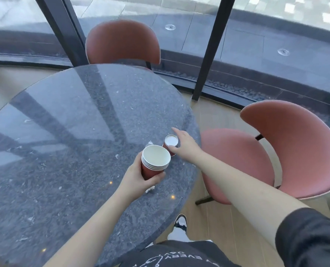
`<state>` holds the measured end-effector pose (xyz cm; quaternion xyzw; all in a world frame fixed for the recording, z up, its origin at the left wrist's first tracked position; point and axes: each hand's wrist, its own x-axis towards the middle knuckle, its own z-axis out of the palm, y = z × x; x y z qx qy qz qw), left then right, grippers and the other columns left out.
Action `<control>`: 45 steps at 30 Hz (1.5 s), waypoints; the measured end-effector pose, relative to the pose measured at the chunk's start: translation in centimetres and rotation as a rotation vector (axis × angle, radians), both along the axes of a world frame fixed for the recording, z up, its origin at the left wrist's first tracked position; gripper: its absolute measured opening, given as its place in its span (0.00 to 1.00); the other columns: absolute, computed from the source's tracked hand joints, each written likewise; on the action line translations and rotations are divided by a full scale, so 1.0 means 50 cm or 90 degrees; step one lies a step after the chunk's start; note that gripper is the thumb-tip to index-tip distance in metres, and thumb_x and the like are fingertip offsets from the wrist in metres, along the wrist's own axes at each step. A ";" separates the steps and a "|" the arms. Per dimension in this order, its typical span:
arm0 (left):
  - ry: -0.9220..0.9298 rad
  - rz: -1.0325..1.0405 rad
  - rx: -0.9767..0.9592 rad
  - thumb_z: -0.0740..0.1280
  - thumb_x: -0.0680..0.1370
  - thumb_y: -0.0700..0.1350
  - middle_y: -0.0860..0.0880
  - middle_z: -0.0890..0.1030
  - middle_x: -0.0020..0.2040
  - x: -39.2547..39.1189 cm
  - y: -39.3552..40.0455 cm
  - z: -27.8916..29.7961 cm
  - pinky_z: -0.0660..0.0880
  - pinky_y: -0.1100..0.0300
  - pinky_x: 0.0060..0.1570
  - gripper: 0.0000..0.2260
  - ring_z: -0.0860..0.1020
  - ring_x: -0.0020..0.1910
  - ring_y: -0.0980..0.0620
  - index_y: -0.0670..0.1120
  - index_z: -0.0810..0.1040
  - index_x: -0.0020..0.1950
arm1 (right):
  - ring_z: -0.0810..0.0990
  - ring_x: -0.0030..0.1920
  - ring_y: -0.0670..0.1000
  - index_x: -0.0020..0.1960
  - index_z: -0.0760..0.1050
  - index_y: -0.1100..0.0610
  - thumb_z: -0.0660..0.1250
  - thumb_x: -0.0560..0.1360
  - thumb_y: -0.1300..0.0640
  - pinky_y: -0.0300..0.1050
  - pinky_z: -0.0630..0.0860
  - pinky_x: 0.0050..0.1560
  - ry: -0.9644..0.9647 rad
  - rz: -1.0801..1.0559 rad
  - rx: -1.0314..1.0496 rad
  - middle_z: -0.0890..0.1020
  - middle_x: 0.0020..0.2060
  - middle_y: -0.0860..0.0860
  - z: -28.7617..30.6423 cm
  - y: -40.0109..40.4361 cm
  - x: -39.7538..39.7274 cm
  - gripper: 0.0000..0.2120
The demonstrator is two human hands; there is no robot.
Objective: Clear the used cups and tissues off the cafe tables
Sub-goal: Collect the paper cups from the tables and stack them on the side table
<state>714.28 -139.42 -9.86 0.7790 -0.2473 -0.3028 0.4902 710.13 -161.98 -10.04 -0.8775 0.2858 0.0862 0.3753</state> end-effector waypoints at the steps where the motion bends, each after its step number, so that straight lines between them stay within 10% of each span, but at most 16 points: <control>1: 0.005 0.011 0.004 0.76 0.64 0.63 0.71 0.79 0.59 -0.003 -0.002 -0.002 0.75 0.61 0.60 0.33 0.78 0.60 0.66 0.72 0.65 0.66 | 0.61 0.77 0.57 0.81 0.55 0.49 0.67 0.78 0.51 0.53 0.60 0.75 0.021 0.047 -0.029 0.61 0.79 0.54 -0.009 -0.009 0.014 0.36; 9: 0.013 0.089 0.024 0.77 0.66 0.60 0.68 0.81 0.58 -0.009 0.002 -0.013 0.75 0.65 0.56 0.34 0.79 0.59 0.65 0.61 0.70 0.69 | 0.63 0.75 0.60 0.79 0.61 0.48 0.65 0.80 0.53 0.55 0.65 0.70 0.166 0.334 -0.288 0.61 0.77 0.56 -0.063 -0.031 0.074 0.29; 17: 0.016 0.113 0.028 0.77 0.65 0.60 0.69 0.80 0.57 -0.008 0.007 -0.007 0.72 0.72 0.55 0.36 0.78 0.59 0.66 0.59 0.69 0.71 | 0.73 0.64 0.63 0.70 0.68 0.59 0.65 0.80 0.55 0.54 0.71 0.61 0.197 0.295 -0.309 0.72 0.64 0.60 -0.045 -0.067 0.090 0.20; 20: 0.013 0.110 0.029 0.77 0.65 0.61 0.70 0.79 0.57 -0.001 -0.002 -0.001 0.72 0.75 0.53 0.33 0.78 0.58 0.68 0.65 0.68 0.67 | 0.77 0.55 0.59 0.61 0.73 0.59 0.70 0.76 0.45 0.50 0.73 0.53 0.106 0.052 -0.135 0.77 0.54 0.55 -0.018 -0.098 0.090 0.21; 24: 0.010 0.098 0.023 0.77 0.65 0.60 0.70 0.80 0.57 0.010 -0.015 0.001 0.72 0.75 0.53 0.32 0.77 0.58 0.68 0.66 0.68 0.66 | 0.84 0.42 0.56 0.51 0.76 0.60 0.68 0.79 0.48 0.44 0.83 0.41 -0.188 -0.415 0.600 0.81 0.46 0.59 0.032 -0.094 0.054 0.14; 30: 0.006 0.087 -0.008 0.77 0.65 0.61 0.62 0.81 0.60 0.016 -0.025 0.000 0.73 0.70 0.57 0.37 0.78 0.59 0.65 0.56 0.70 0.71 | 0.84 0.53 0.56 0.70 0.70 0.63 0.68 0.76 0.48 0.47 0.82 0.56 -0.368 -0.450 1.067 0.79 0.59 0.60 0.067 -0.022 -0.011 0.28; 37: -0.001 0.093 -0.015 0.76 0.64 0.63 0.68 0.80 0.57 0.017 -0.018 0.008 0.72 0.72 0.55 0.37 0.78 0.59 0.66 0.59 0.70 0.70 | 0.79 0.58 0.51 0.65 0.73 0.59 0.74 0.73 0.51 0.51 0.69 0.71 -0.389 -0.256 0.990 0.80 0.58 0.55 0.120 0.041 -0.020 0.24; 45: -0.007 0.097 -0.023 0.76 0.64 0.61 0.67 0.82 0.55 0.008 -0.001 0.018 0.78 0.59 0.56 0.31 0.81 0.55 0.64 0.67 0.70 0.64 | 0.80 0.58 0.48 0.67 0.75 0.55 0.69 0.76 0.57 0.40 0.74 0.60 -0.354 -0.053 0.707 0.84 0.56 0.51 0.105 0.115 -0.022 0.20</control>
